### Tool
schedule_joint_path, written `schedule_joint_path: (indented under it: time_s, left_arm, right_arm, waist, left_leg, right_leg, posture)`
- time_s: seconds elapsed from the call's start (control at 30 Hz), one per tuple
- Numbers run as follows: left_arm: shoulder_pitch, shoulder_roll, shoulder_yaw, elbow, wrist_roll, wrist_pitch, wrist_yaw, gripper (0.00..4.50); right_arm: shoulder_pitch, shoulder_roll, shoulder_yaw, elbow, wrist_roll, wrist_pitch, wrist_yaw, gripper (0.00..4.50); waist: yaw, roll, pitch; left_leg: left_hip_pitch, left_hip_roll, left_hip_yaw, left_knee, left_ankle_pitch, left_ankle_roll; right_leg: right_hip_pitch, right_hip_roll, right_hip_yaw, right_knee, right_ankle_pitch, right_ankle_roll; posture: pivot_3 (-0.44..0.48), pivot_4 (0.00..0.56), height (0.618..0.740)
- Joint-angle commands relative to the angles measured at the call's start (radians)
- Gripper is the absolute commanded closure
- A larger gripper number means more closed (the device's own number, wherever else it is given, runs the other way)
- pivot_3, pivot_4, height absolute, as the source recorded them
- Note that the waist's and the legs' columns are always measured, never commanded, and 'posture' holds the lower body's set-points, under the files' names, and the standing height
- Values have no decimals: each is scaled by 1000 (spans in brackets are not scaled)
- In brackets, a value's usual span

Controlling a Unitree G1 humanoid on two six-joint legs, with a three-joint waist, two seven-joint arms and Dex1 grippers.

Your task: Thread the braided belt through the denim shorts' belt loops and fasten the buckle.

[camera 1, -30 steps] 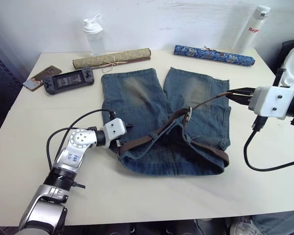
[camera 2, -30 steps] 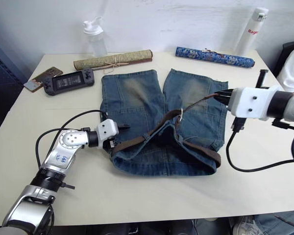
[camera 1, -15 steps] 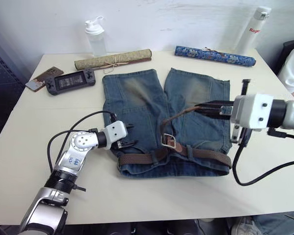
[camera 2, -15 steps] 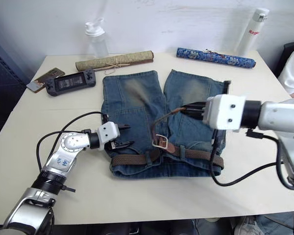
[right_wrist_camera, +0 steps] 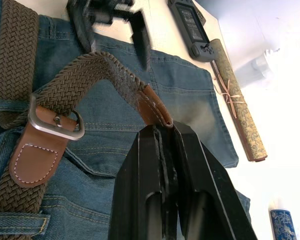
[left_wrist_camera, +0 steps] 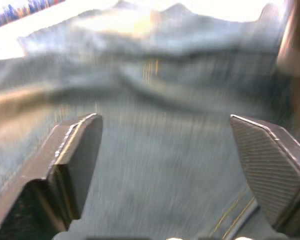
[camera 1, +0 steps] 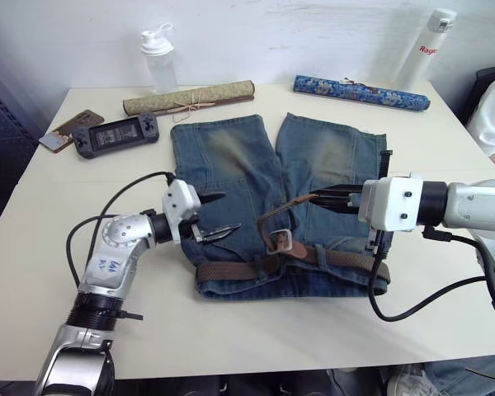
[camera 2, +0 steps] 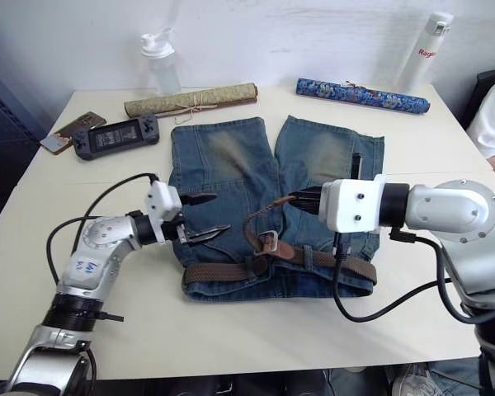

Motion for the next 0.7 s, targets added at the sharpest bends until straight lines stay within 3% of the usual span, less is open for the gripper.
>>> schedule_joint_path:
  time_s: [0.03, 0.13, 0.37, 0.57, 0.67, 0.7]
  left_arm:
    - [9, 29, 48, -174, -149, 176, -13, 59]
    - [-3, 20, 25, -267, -177, 246, 10, 59]
    - [-20, -42, -112, -316, 30, 187, 152, 59]
    - [2, -75, -143, -325, 117, 146, 215, 59]
    - [7, -85, -135, -326, 115, 136, 216, 823]
    - [8, -89, -131, -328, 105, 130, 209, 1416]
  right_arm:
    - [8, 16, 28, 1, -50, -29, -16, 4500]
    - [3, 34, 64, 9, -98, -28, -29, 4500]
    - [-44, 92, 118, 1, -142, -4, -50, 4500]
    - [-41, 102, 117, -9, -147, 12, -52, 4500]
    - [-38, 102, 114, -13, -146, 22, -54, 4500]
    - [-37, 102, 113, -14, -147, 27, -55, 4500]
  waist:
    - [0, 0, 0]
    - [3, 0, 0]
    - [3, 0, 0]
    - [3, 0, 0]
    - [3, 0, 0]
    - [3, 0, 0]
  left_leg:
    - [0, 0, 0, 0, 0, 0]
    - [0, -1, 0, 0, 0, 0]
    - [0, -1, 0, 0, 0, 0]
    - [0, 0, 0, 0, 0, 0]
    - [0, 0, 0, 0, 0, 0]
    - [0, 0, 0, 0, 0, 0]
  right_leg:
    - [0, 0, 0, 0, 0, 0]
    - [0, 4, 1, 0, 0, 1]
    - [0, 6, 3, -1, 0, 1]
    - [0, 6, 3, -1, 0, 1]
    - [0, 6, 3, -1, 0, 1]
    - [0, 6, 3, -1, 0, 1]
  posture:
    - [0, 150, 717]
    - [0, 150, 717]
    - [0, 150, 717]
    - [0, 150, 717]
    - [0, 150, 717]
    - [0, 150, 717]
